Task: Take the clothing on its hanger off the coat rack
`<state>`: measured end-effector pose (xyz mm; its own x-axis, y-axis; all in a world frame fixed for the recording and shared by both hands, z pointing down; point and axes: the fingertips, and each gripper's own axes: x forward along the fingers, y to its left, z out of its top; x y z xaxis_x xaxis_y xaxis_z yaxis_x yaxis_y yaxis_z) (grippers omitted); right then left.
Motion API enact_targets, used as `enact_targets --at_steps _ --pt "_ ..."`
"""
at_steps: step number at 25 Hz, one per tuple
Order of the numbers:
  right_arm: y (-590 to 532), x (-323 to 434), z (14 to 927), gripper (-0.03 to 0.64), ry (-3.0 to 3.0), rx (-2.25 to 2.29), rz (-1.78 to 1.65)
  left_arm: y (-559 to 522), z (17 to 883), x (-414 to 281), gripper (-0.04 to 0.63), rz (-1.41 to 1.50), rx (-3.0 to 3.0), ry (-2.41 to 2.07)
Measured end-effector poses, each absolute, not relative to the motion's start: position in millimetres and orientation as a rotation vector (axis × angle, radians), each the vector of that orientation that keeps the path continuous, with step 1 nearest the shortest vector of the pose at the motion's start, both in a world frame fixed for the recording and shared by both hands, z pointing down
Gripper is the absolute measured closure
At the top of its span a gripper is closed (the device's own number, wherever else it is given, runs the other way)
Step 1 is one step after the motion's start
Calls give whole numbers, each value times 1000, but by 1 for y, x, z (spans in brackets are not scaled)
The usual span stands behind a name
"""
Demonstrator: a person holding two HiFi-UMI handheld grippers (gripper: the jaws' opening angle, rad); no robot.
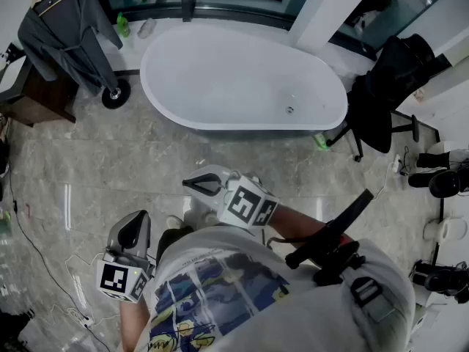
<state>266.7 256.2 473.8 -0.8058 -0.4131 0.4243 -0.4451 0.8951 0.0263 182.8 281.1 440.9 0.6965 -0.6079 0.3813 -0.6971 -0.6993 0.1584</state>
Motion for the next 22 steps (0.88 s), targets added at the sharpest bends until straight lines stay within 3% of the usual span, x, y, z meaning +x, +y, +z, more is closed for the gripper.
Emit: enact_targets --at_steps 10,15,22 --pt "235 272 492 615 -2639 591 169 257 451 188 594 430 2590 -1048" --pt "196 246 489 612 -2663 616 152 216 468 151 594 392 2592 -1041" --pt "116 182 493 546 -2637 680 136 131 465 81 592 350 2637 -1055"
